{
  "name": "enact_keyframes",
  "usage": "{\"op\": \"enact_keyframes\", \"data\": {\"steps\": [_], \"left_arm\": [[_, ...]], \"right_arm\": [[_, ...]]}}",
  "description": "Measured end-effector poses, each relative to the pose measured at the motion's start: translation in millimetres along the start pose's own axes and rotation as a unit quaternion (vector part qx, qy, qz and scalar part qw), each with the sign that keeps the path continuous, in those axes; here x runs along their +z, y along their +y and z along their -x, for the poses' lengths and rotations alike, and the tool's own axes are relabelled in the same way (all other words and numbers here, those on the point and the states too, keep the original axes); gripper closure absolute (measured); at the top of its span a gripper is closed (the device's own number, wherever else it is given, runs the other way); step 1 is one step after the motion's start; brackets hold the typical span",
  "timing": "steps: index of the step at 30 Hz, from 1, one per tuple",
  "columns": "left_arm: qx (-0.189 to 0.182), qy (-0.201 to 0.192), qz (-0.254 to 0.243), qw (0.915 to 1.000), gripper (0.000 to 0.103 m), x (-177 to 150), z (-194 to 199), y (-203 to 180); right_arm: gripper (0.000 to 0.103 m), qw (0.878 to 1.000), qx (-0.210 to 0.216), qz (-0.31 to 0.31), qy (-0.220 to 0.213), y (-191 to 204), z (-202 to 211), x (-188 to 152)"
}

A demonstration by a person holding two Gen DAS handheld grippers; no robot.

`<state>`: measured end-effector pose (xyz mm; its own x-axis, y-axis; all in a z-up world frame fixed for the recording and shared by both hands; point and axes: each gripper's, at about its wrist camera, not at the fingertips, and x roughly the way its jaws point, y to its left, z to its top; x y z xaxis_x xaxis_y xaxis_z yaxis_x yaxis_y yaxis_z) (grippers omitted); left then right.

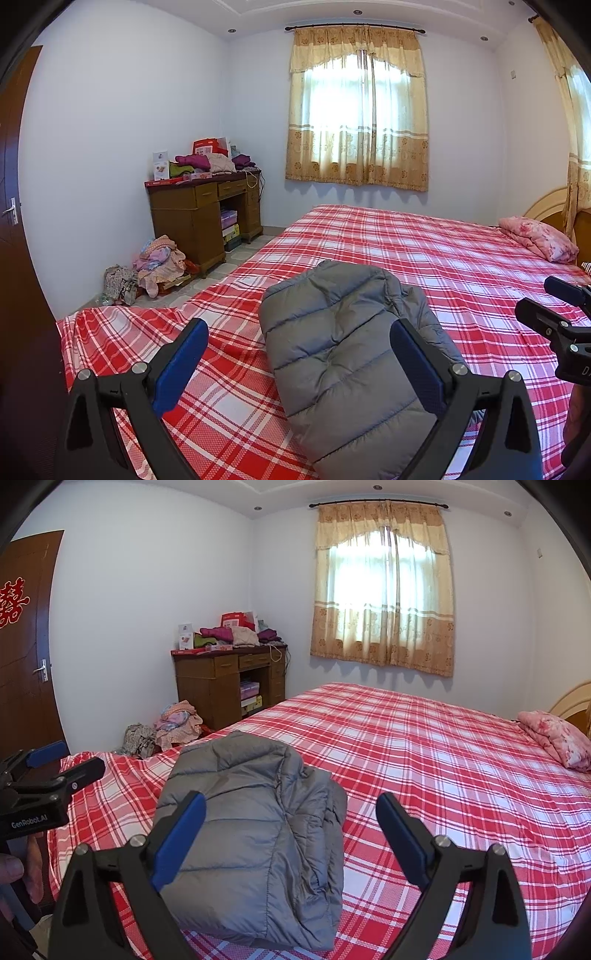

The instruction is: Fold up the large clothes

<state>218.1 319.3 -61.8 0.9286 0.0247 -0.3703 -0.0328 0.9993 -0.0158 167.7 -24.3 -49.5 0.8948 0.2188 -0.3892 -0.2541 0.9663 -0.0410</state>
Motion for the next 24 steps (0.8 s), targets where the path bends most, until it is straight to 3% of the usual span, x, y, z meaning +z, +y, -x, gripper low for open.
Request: {"op": "enact_keyframes", "data": {"steps": [19, 24], "left_arm": [[-0.006, -0.006, 0.008, 0.9999, 0.003, 2.8, 3.7, -1.4], [0.018, -0.005, -0.012, 0.9998, 0.003, 0.8, 0.7, -8.3]], "right_arm": [[0.007, 1.000, -0.003, 0.006, -0.015, -1.9, 5.2, 4.0], [0.005, 1.000, 0.000, 0.013, -0.020, 0.8, 5.4, 4.1]]}}
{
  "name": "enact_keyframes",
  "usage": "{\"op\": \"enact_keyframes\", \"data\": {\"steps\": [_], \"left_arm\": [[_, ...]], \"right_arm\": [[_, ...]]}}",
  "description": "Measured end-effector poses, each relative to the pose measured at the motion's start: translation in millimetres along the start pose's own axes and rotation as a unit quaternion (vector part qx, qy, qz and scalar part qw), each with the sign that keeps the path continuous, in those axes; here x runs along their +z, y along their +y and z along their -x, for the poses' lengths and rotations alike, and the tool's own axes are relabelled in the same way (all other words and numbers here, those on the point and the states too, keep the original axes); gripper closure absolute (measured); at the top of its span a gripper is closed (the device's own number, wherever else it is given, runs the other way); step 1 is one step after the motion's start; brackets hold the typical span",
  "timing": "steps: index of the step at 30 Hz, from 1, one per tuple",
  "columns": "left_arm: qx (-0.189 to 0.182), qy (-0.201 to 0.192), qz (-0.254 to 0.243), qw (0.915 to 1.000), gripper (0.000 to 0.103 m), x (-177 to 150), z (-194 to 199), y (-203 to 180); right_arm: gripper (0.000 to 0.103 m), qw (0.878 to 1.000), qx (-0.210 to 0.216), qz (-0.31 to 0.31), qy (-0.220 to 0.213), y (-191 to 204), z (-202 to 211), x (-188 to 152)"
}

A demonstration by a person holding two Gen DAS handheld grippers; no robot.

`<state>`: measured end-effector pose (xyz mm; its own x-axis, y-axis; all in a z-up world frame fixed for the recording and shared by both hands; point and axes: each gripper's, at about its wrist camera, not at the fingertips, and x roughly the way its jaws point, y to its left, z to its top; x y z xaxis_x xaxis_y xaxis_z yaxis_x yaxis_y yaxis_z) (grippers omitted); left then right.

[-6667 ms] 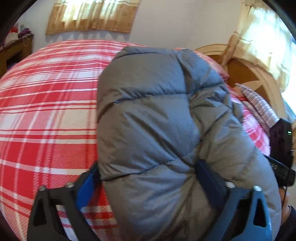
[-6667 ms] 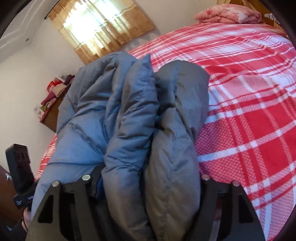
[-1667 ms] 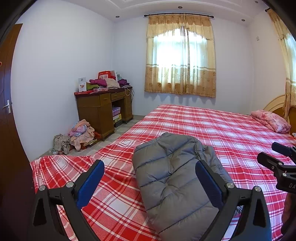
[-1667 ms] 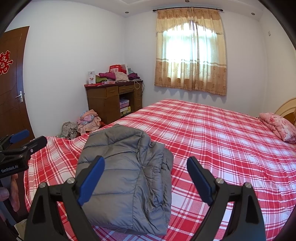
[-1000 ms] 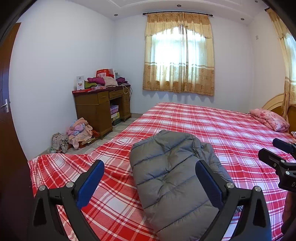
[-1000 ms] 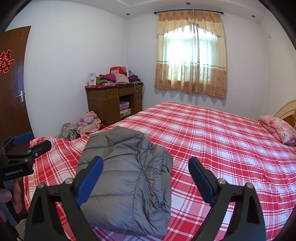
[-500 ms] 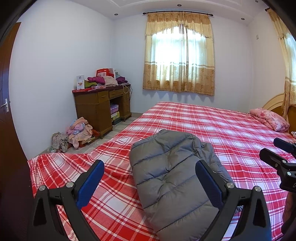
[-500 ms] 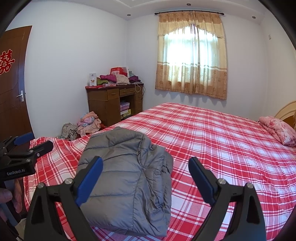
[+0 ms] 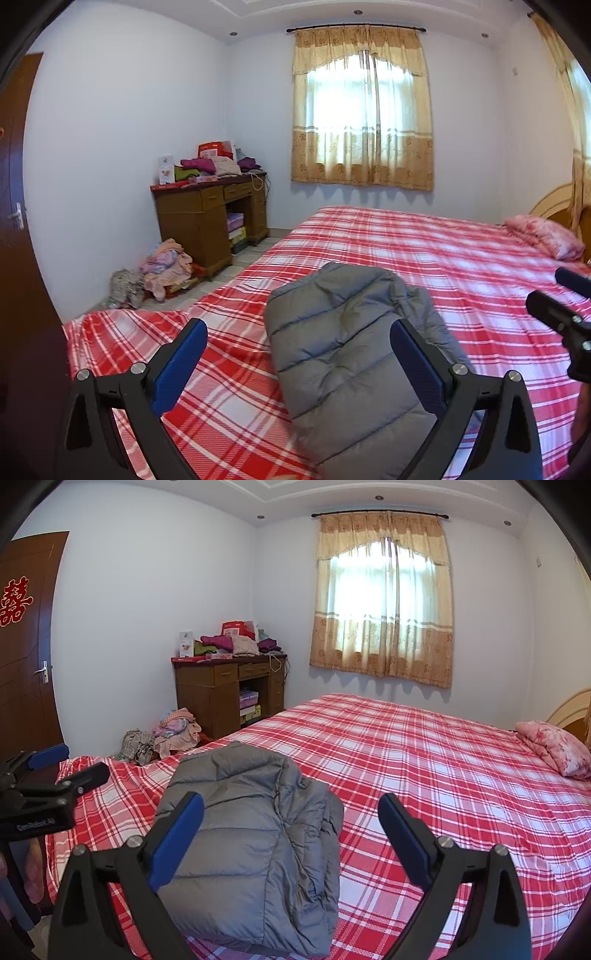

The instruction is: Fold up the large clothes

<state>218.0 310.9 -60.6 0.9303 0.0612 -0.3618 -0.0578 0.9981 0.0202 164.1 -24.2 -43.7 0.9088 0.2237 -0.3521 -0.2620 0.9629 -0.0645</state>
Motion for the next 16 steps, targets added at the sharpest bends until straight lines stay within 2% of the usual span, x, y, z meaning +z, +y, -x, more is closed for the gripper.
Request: {"op": "enact_keyframes", "data": {"steps": [4, 11, 16], "left_arm": [[-0.018, 0.002, 0.010, 0.9998, 0.003, -1.3, -0.6, -0.1], [-0.020, -0.002, 0.018, 0.9996, 0.003, -4.1, -1.6, 5.0], [-0.020, -0.008, 0.007, 0.9997, 0.003, -4.5, 0.6, 0.8]], "right_arm": [[0.005, 1.000, 0.002, 0.005, 0.000, 3.1, -2.6, -1.3], [0.005, 1.000, 0.004, 0.005, 0.004, 5.0, -5.8, -5.3], [0.005, 1.000, 0.005, 0.006, 0.008, 6.4, -6.7, -8.0]]}}
